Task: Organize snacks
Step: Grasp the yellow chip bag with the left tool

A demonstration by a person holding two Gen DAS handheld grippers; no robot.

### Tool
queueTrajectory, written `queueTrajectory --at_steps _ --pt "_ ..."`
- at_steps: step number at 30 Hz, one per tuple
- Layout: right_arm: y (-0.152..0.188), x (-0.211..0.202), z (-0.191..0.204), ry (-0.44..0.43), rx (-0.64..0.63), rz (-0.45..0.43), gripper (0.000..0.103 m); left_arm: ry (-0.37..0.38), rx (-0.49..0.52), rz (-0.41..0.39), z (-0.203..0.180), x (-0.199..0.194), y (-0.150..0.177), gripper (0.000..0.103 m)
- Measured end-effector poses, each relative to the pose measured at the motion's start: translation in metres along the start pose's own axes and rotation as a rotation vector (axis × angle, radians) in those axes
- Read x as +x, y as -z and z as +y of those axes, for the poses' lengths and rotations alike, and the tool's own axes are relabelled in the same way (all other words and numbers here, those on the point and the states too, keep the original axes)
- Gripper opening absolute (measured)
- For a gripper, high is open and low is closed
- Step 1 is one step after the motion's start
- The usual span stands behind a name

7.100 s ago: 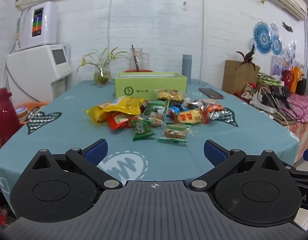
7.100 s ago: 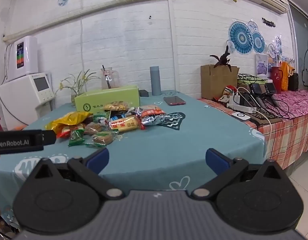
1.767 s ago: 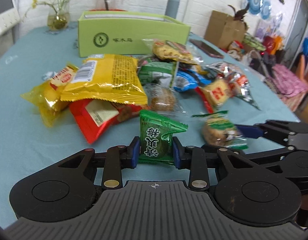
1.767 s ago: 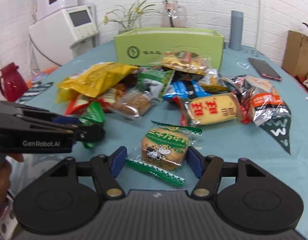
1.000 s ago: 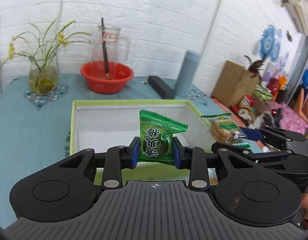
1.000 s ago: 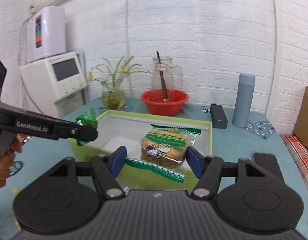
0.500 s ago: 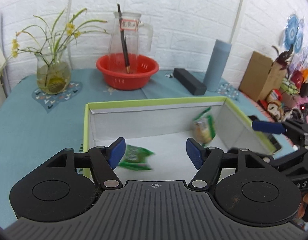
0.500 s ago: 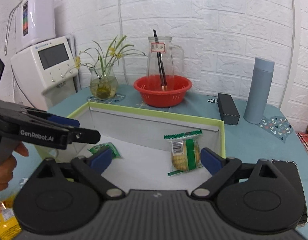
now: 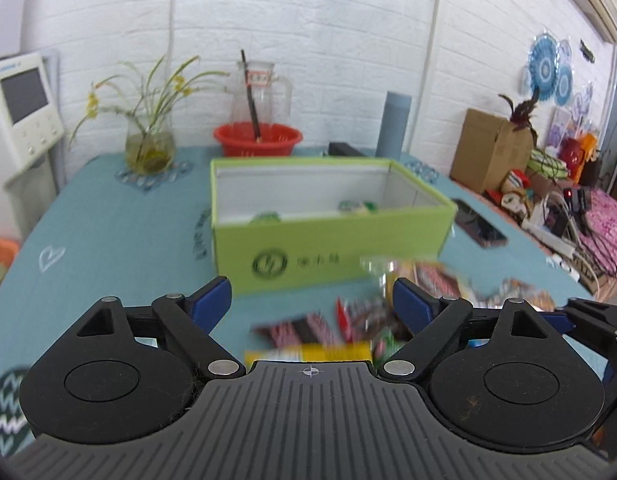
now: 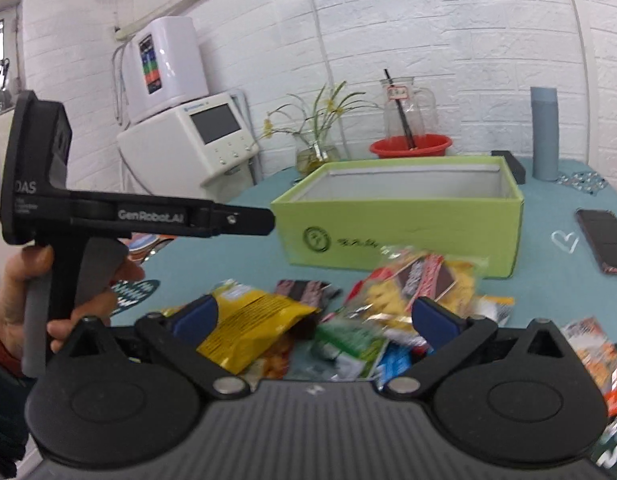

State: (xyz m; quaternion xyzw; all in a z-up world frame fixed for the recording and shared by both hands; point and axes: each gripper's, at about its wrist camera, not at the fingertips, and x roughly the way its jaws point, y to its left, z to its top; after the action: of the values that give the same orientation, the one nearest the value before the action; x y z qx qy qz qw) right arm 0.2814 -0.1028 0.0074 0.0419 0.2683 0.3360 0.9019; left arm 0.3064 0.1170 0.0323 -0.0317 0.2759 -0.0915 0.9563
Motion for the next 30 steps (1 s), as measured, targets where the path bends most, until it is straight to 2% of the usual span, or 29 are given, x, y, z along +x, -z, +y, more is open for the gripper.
queueTrajectory --at_steps 4,7,11,16,17,18,19,20,25,30 --pt "0.015 0.021 0.033 -0.057 -0.024 0.045 0.102 -0.009 -0.005 0.051 0.004 -0.012 0.026 0.075" --pt "0.017 0.039 0.049 -0.057 -0.048 0.061 0.102 0.0 -0.026 0.086 0.011 -0.009 0.034 0.075" --pt "0.019 0.055 0.055 -0.065 -0.042 0.084 0.102 0.041 -0.073 0.14 0.025 0.004 0.039 0.066" --pt "0.02 0.07 0.058 -0.076 -0.045 0.106 0.102 0.09 -0.112 0.144 0.033 0.009 0.042 0.058" --pt "0.021 0.072 0.057 -0.08 -0.042 0.114 0.093 0.097 -0.11 0.146 0.032 0.009 0.043 0.053" --pt "0.022 0.073 0.057 -0.083 -0.034 0.12 0.082 0.114 -0.108 0.153 0.032 0.01 0.044 0.038" --pt "0.022 0.074 0.056 -0.068 -0.03 0.119 0.071 0.133 -0.109 0.161 0.032 0.01 0.046 0.029" --pt "0.023 0.073 0.055 -0.067 -0.035 0.118 0.068 0.144 -0.114 0.158 0.031 0.008 0.048 0.027" --pt "0.02 0.053 0.064 -0.074 -0.052 0.076 0.065 0.16 -0.136 0.124 0.024 -0.01 0.042 0.021" --pt "-0.011 0.041 0.06 -0.048 -0.105 -0.019 0.066 0.179 -0.124 0.032 0.013 -0.018 0.004 0.022"
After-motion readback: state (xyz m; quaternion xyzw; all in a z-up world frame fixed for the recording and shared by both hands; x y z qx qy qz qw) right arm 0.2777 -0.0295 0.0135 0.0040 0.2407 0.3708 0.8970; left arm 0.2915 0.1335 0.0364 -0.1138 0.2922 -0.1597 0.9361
